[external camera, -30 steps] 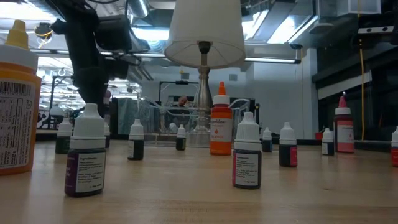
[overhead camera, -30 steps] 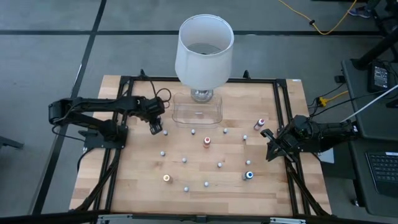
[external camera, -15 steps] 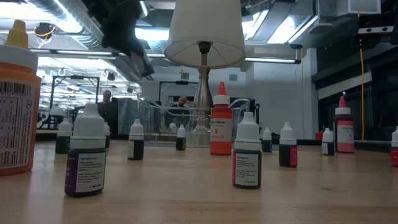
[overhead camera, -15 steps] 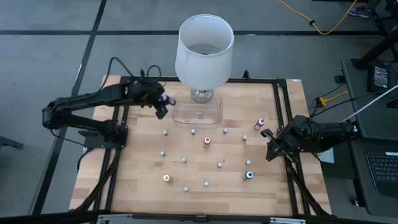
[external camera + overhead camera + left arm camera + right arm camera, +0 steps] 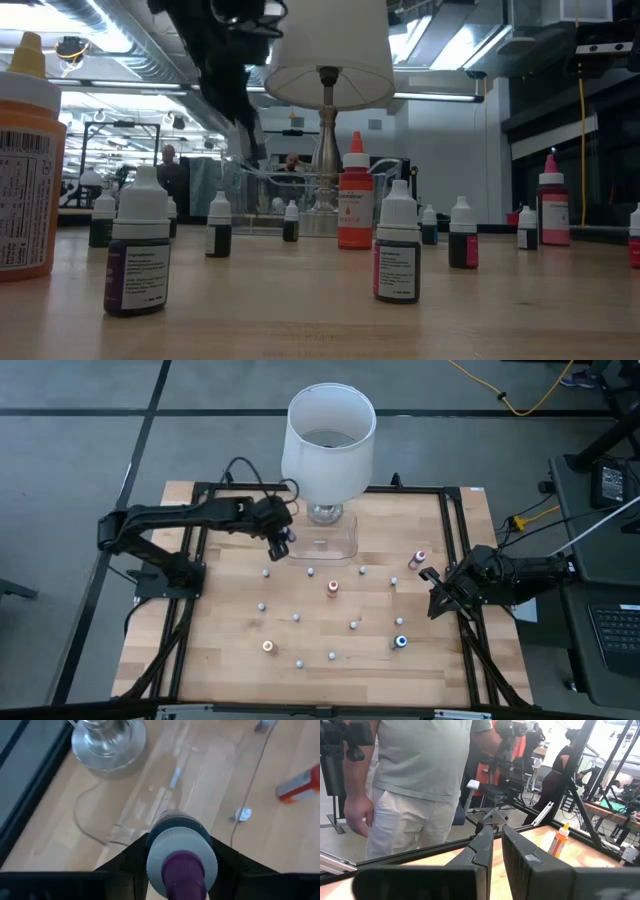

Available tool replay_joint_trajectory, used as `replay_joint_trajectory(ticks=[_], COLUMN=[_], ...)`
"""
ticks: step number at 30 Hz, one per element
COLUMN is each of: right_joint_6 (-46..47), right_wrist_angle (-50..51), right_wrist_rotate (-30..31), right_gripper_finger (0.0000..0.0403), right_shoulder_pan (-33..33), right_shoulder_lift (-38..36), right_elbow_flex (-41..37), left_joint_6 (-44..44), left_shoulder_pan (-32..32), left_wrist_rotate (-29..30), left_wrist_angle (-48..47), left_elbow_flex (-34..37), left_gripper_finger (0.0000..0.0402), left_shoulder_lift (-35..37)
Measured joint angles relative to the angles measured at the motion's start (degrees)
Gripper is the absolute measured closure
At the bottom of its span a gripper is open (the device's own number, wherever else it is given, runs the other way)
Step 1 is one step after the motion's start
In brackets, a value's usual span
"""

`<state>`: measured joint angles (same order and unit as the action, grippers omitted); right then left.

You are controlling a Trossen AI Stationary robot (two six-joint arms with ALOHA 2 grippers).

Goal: Pick & Place food coloring
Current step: Put the big purple food coloring bottle into the container

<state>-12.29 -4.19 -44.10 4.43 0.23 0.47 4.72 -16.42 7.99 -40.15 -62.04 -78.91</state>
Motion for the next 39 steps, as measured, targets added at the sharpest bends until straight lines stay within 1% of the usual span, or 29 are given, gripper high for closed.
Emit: replay_joint_trajectory(ticks=[7, 17, 28, 39], right_joint_6=[0.0, 0.0, 0.0, 0.0], right_wrist_angle=[-0.02, -0.02, 0.0, 0.0], right_wrist_rotate=[-0.01, -0.02, 0.0, -0.01], right_gripper_finger=[0.0359, 0.0359, 0.0359, 0.0359], right_shoulder_pan=[-0.01, -0.02, -0.02, 0.0], right_shoulder_lift=[0.01, 0.0, 0.0, 0.02], right_elbow_flex=[0.01, 0.0, 0.01, 0.0], left_joint_6=[-4.32, -8.28, -10.35, -17.44], left_shoulder_pan=[0.78, 0.76, 0.74, 1.77], left_wrist_rotate=[0.0, -0.08, -0.32, -0.02], left_wrist_angle=[1.32, 2.01, 2.23, 2.22], left_elbow_flex=[-0.02, -0.07, -0.07, -0.07], left_gripper_finger=[0.0264, 0.0264, 0.0264, 0.0264], left_shoulder_lift=[-5.37, -9.67, -10.21, -10.21])
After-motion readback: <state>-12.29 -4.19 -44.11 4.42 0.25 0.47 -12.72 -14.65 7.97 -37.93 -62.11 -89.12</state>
